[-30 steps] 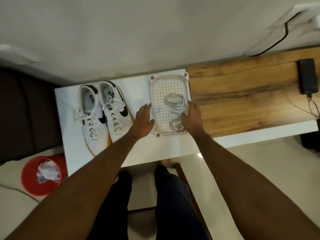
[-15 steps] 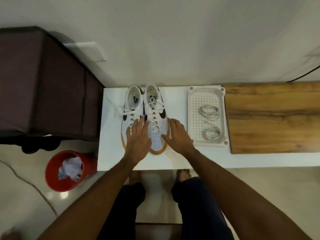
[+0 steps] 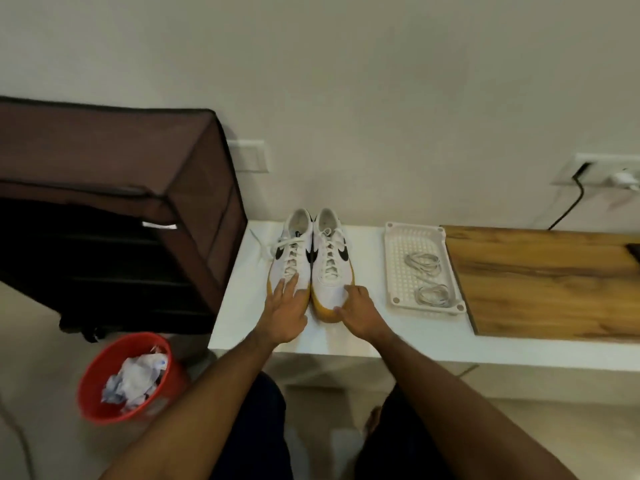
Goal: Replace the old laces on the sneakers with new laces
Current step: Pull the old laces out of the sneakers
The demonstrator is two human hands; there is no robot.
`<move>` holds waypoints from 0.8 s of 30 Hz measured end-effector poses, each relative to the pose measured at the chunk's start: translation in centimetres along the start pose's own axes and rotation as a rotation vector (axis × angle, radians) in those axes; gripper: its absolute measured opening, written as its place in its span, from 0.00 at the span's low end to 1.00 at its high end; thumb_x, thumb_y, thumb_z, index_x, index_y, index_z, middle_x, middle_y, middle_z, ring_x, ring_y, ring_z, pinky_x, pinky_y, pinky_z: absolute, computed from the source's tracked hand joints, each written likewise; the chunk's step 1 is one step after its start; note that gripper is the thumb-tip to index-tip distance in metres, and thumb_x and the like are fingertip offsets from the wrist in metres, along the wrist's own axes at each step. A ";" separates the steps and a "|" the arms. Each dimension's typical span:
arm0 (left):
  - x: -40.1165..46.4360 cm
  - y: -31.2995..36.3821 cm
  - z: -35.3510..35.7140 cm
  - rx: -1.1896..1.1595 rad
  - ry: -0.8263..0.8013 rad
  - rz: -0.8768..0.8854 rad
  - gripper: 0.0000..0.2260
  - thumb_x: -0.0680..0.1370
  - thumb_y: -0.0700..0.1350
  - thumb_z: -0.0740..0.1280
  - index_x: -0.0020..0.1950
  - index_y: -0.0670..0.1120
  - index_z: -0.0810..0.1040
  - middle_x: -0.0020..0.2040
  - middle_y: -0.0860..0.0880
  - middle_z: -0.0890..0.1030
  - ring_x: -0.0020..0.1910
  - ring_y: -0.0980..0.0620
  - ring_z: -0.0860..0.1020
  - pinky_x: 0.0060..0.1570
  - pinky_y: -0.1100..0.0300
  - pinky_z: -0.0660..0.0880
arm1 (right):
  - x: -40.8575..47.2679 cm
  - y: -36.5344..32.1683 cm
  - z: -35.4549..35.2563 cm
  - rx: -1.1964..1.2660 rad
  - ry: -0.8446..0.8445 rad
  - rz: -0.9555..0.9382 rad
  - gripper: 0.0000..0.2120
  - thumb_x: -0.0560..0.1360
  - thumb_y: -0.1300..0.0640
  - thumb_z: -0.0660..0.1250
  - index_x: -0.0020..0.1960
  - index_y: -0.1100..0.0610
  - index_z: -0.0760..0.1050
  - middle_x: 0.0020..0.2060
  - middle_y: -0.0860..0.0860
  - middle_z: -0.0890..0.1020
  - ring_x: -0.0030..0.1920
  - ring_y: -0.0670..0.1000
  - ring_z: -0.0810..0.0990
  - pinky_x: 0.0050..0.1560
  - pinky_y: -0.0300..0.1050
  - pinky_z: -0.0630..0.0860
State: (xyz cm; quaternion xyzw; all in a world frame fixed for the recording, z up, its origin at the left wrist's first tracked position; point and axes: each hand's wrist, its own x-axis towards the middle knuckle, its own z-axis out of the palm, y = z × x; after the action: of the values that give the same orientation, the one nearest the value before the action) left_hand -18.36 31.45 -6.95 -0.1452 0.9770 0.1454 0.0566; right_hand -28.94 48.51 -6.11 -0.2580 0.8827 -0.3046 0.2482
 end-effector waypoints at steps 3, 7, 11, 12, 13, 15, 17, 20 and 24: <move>-4.2 1.5 -1.7 0.011 -0.054 -0.060 0.23 0.82 0.48 0.61 0.76 0.47 0.63 0.83 0.45 0.48 0.81 0.40 0.49 0.76 0.43 0.55 | -4.3 -1.7 -1.3 0.002 0.027 -0.038 0.28 0.81 0.57 0.65 0.78 0.61 0.60 0.74 0.59 0.64 0.74 0.59 0.66 0.73 0.48 0.63; -5.9 2.9 -3.7 0.001 0.050 -0.069 0.22 0.82 0.48 0.63 0.75 0.47 0.66 0.81 0.46 0.55 0.78 0.42 0.57 0.74 0.47 0.61 | -6.7 -2.6 -2.8 -0.027 0.070 -0.083 0.29 0.79 0.56 0.66 0.77 0.60 0.61 0.73 0.59 0.66 0.72 0.60 0.68 0.72 0.52 0.66; -4.8 2.4 -4.0 -0.115 0.083 -0.111 0.24 0.82 0.52 0.64 0.76 0.46 0.66 0.80 0.44 0.58 0.77 0.41 0.59 0.75 0.50 0.60 | -5.6 -2.6 -2.9 -0.062 0.072 -0.090 0.30 0.79 0.55 0.66 0.77 0.60 0.61 0.73 0.59 0.66 0.71 0.61 0.69 0.70 0.53 0.68; -4.4 2.1 -3.8 -0.147 0.082 -0.123 0.24 0.82 0.52 0.65 0.76 0.46 0.66 0.80 0.44 0.58 0.77 0.41 0.60 0.75 0.50 0.60 | -5.1 -2.4 -2.7 -0.074 0.066 -0.079 0.30 0.79 0.54 0.66 0.77 0.60 0.61 0.73 0.59 0.66 0.71 0.61 0.69 0.70 0.53 0.68; -3.7 1.7 -3.7 -0.174 0.080 -0.133 0.25 0.82 0.52 0.65 0.76 0.45 0.65 0.80 0.43 0.58 0.77 0.41 0.60 0.75 0.50 0.60 | -4.3 -2.2 -2.5 -0.087 0.063 -0.066 0.30 0.79 0.54 0.66 0.77 0.60 0.61 0.73 0.59 0.66 0.70 0.62 0.69 0.69 0.53 0.68; -1.7 0.6 -3.1 -0.219 0.068 -0.166 0.29 0.80 0.51 0.66 0.78 0.44 0.62 0.79 0.42 0.58 0.76 0.40 0.61 0.74 0.50 0.61 | -1.8 -1.8 -1.6 -0.117 0.063 -0.050 0.31 0.79 0.53 0.66 0.77 0.61 0.60 0.73 0.60 0.66 0.69 0.63 0.70 0.68 0.53 0.68; 0.5 -0.5 -2.4 -0.258 0.058 -0.225 0.33 0.79 0.51 0.67 0.79 0.44 0.59 0.80 0.42 0.56 0.77 0.39 0.60 0.74 0.48 0.62 | 0.7 -1.4 -0.6 -0.130 0.066 -0.036 0.34 0.80 0.50 0.67 0.78 0.61 0.57 0.74 0.60 0.64 0.71 0.63 0.68 0.69 0.53 0.66; 3.8 -2.0 -1.3 -0.317 0.064 -0.305 0.39 0.77 0.54 0.71 0.81 0.46 0.53 0.81 0.42 0.52 0.78 0.38 0.58 0.74 0.44 0.62 | 4.2 -1.0 0.9 -0.098 0.075 -0.008 0.42 0.79 0.45 0.68 0.81 0.62 0.49 0.78 0.60 0.58 0.76 0.63 0.61 0.74 0.54 0.60; 8.0 -3.8 0.3 -0.451 0.112 -0.331 0.49 0.74 0.58 0.75 0.82 0.49 0.45 0.82 0.43 0.48 0.79 0.39 0.54 0.75 0.41 0.59 | 8.9 -0.7 2.8 -0.039 0.152 0.037 0.52 0.76 0.35 0.67 0.82 0.60 0.42 0.81 0.61 0.50 0.80 0.63 0.51 0.77 0.57 0.54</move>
State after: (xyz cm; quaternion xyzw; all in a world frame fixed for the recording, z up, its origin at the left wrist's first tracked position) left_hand -24.85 25.95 -9.45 -0.3197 0.8845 0.3398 -0.0080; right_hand -33.64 41.52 -10.10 -0.2225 0.9094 -0.3013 0.1809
